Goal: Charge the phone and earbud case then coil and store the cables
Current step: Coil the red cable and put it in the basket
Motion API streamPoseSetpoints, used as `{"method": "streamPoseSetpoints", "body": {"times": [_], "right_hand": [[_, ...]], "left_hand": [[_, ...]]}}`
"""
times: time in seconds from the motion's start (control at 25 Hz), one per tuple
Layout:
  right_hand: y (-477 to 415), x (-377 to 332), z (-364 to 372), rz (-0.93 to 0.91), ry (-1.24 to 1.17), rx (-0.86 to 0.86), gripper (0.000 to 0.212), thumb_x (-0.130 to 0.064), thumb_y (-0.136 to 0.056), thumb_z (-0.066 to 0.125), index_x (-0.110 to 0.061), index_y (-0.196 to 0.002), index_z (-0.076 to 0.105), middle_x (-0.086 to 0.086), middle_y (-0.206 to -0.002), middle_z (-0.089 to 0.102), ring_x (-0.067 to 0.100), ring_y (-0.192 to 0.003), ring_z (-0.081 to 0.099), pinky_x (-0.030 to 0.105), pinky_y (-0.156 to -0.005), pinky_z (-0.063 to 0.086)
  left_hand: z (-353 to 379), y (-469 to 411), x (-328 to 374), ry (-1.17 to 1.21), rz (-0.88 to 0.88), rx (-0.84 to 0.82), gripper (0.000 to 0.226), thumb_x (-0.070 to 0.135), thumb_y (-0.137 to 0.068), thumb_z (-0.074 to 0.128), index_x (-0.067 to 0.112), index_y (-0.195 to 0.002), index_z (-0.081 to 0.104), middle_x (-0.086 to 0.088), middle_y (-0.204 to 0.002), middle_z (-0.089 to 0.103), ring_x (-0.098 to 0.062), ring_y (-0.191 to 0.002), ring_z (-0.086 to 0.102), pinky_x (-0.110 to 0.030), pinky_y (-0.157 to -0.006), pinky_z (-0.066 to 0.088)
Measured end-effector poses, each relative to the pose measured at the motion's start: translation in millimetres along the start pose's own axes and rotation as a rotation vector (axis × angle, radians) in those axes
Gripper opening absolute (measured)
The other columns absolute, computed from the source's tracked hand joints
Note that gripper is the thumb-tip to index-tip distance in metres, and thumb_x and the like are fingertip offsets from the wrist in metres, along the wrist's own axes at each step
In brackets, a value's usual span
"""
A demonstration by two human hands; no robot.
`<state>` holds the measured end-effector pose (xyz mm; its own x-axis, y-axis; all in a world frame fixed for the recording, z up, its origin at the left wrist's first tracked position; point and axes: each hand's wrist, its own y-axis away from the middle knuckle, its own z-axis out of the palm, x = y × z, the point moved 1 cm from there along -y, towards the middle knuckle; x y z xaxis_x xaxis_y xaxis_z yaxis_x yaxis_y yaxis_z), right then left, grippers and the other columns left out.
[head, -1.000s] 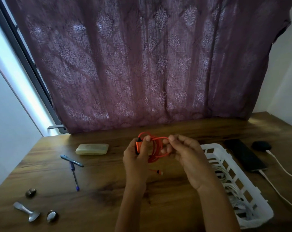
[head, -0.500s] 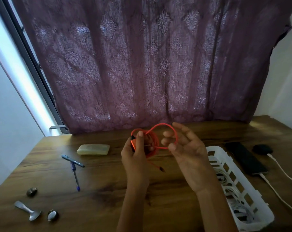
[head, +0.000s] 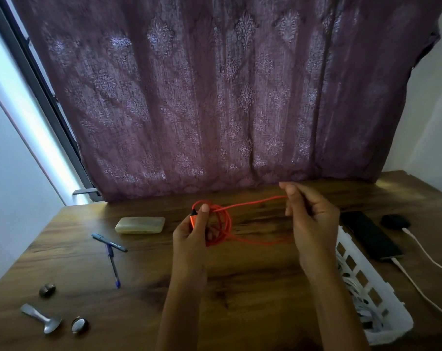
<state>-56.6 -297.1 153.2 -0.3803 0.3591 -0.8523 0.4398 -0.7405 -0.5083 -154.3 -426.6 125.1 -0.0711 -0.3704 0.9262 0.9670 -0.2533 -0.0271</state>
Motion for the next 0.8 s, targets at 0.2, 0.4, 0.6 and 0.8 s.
{"method": "streamPoseSetpoints", "body": {"times": [0.2,0.4,0.6,0.8], "right_hand": [[-6.7,12.5,-15.5,0.152,-0.092,-0.061,0.016,-0.024,-0.072,0.068,-0.022,-0.087,0.067,-0.011,-0.063,0.065,-0.002,-0.060,0.058,0.010,-0.053,0.045],[16.1,43.9,1.2,0.489,-0.673,-0.164,0.080,-0.041,-0.044,0.090,-0.012,-0.113,0.060,0.004,-0.097,0.069,0.014,-0.088,0.065,0.025,-0.079,0.056],[36.3,41.8,38.1,0.557,-0.901,-0.209,0.031,-0.029,-0.067,0.076,-0.005,-0.086,0.073,0.015,-0.092,0.072,0.023,-0.091,0.068,0.032,-0.083,0.056],[21.2,26.9,35.7,0.485,-0.687,-0.072,0.034,-0.029,-0.083,0.046,-0.002,-0.091,0.063,0.006,-0.059,0.062,0.017,-0.063,0.066,0.030,-0.068,0.058]], "left_hand": [[1.6,-0.1,1.4,0.218,-0.135,-0.023,0.025,0.022,-0.089,0.055,0.015,-0.067,0.065,0.006,-0.060,0.058,-0.005,-0.057,0.050,-0.020,-0.064,0.045],[11.8,-2.7,1.9,0.422,-0.175,0.048,0.018,0.022,-0.091,0.053,0.011,-0.078,0.060,0.000,-0.068,0.058,-0.004,-0.055,0.054,-0.015,-0.055,0.052],[13.0,-6.6,-0.7,0.536,-0.204,0.046,0.025,0.028,-0.094,0.048,0.007,-0.089,0.059,-0.003,-0.076,0.059,-0.004,-0.059,0.059,-0.017,-0.058,0.054],[-5.3,-7.0,1.2,0.513,-0.302,-0.080,0.030,0.028,-0.085,0.051,0.002,-0.092,0.064,-0.006,-0.075,0.071,-0.008,-0.065,0.067,-0.020,-0.064,0.057]]}}
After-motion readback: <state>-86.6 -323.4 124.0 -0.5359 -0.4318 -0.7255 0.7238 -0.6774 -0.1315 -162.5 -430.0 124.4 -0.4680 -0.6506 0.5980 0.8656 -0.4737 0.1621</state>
